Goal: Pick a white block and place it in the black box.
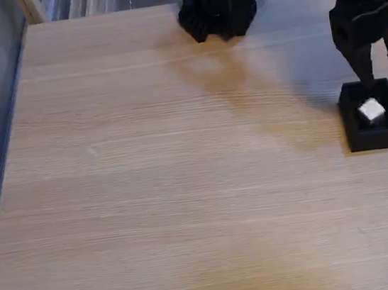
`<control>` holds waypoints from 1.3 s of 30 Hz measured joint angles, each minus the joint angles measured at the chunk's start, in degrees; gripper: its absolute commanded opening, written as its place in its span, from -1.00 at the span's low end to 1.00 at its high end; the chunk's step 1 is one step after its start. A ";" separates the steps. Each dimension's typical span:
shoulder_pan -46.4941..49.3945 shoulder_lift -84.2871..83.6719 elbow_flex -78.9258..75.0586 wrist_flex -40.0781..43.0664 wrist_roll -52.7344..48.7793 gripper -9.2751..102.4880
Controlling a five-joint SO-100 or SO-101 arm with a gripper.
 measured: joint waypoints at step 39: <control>35.77 84.11 86.40 -1.05 -18.28 -0.83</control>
